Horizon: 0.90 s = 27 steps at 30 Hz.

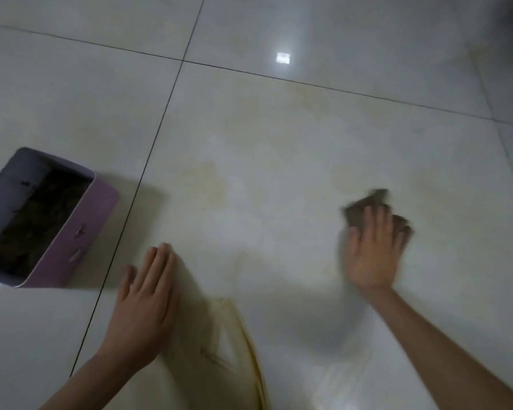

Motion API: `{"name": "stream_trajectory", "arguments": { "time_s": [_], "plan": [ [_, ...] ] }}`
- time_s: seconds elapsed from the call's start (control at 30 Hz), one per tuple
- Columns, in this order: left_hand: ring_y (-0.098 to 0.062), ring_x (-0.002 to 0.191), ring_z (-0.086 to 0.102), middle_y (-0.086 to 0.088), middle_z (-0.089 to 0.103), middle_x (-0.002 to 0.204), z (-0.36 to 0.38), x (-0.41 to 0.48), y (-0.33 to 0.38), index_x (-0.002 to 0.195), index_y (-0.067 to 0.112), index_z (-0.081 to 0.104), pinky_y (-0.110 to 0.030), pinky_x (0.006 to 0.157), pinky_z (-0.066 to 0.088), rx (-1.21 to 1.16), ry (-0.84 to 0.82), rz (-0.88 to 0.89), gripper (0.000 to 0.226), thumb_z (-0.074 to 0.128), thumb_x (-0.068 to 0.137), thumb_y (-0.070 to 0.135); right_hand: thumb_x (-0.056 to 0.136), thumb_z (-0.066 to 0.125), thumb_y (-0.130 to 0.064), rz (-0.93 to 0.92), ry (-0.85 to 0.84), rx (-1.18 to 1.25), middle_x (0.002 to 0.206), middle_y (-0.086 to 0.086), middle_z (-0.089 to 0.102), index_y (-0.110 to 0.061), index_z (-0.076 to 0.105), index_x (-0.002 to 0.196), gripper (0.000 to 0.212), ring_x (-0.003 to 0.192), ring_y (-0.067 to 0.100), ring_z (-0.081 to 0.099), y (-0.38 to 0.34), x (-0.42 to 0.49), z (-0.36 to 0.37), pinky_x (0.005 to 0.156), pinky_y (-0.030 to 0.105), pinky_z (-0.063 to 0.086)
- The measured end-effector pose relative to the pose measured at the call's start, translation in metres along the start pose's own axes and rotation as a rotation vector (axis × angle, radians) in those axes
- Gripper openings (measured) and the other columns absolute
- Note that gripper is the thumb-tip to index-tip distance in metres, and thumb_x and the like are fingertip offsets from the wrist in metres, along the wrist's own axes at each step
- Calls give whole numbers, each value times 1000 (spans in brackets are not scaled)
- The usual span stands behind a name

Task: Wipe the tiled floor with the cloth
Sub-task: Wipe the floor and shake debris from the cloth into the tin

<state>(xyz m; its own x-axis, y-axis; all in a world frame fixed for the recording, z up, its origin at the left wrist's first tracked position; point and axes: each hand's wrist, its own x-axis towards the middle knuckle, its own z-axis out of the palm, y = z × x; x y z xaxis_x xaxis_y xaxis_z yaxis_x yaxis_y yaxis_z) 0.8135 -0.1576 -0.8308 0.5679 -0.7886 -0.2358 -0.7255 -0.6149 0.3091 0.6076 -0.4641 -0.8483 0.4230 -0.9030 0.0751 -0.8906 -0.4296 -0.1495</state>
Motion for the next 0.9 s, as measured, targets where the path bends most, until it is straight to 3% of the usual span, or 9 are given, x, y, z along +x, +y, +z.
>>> {"name": "stream_trajectory", "arguments": {
  "time_s": [0.13,0.27,0.33,0.4,0.53,0.6,0.73,0.83,0.9],
  "plan": [
    [-5,148,-5,4,5,160,1,-1,-7,151,14,11,-37,121,1,-84,35,4,65,7,95,47,97,34,-33,-526,-73,109,149,18,40,-4,45,142,55,141,36,33,-98,-74,17,111,60,27],
    [-11,148,0,0,3,159,-9,-18,-16,150,11,12,-37,121,2,-75,57,-51,67,8,94,49,100,39,-34,-1503,-422,93,158,3,28,-19,35,149,51,148,22,17,-118,-78,9,121,46,11],
    [-12,148,-4,1,-2,158,-16,-32,-25,150,13,7,-35,121,-1,-64,43,-119,71,2,91,53,100,46,-21,-1400,-471,189,147,10,47,-14,50,141,42,140,29,37,-107,-24,2,117,44,25],
    [-11,147,-10,2,-6,158,-20,-48,-34,150,15,1,-34,121,-5,-41,15,-216,78,-6,86,58,99,41,-20,-928,-403,228,140,20,50,-4,51,137,42,131,38,45,-97,35,1,113,50,29],
    [-10,142,-27,6,-25,153,-18,-77,-57,145,22,-17,-32,117,-15,-23,-4,-412,82,-19,75,64,103,35,-28,-407,-178,65,160,13,19,-10,28,151,52,148,27,14,-129,82,24,119,47,2],
    [-8,141,-28,9,-28,151,-16,-87,-65,144,23,-18,-29,116,-13,-44,-37,-420,83,-20,73,65,102,34,-32,-347,-138,53,161,9,15,-14,24,153,54,149,24,11,-172,54,30,119,45,-4],
    [-4,142,-23,13,-20,154,-12,-88,-73,146,24,-8,-28,117,-8,-108,-9,-407,81,-14,78,67,100,34,-31,-854,-85,88,156,12,29,-11,38,148,53,145,31,25,-218,-75,32,118,55,8],
    [-4,143,-18,12,-12,157,-14,-89,-74,148,26,-1,-29,118,-5,-118,-7,-404,71,-3,86,61,96,32,-38,-1373,-379,99,157,4,30,-21,41,146,54,147,24,21,-209,-170,18,118,51,20],
    [-6,145,-12,11,-6,157,-18,-89,-76,149,26,5,-31,121,2,-106,-9,-385,72,-4,86,60,96,40,-35,-1603,-574,165,156,1,33,-21,47,142,49,146,20,24,-208,-155,13,119,46,19]
  ]
}}
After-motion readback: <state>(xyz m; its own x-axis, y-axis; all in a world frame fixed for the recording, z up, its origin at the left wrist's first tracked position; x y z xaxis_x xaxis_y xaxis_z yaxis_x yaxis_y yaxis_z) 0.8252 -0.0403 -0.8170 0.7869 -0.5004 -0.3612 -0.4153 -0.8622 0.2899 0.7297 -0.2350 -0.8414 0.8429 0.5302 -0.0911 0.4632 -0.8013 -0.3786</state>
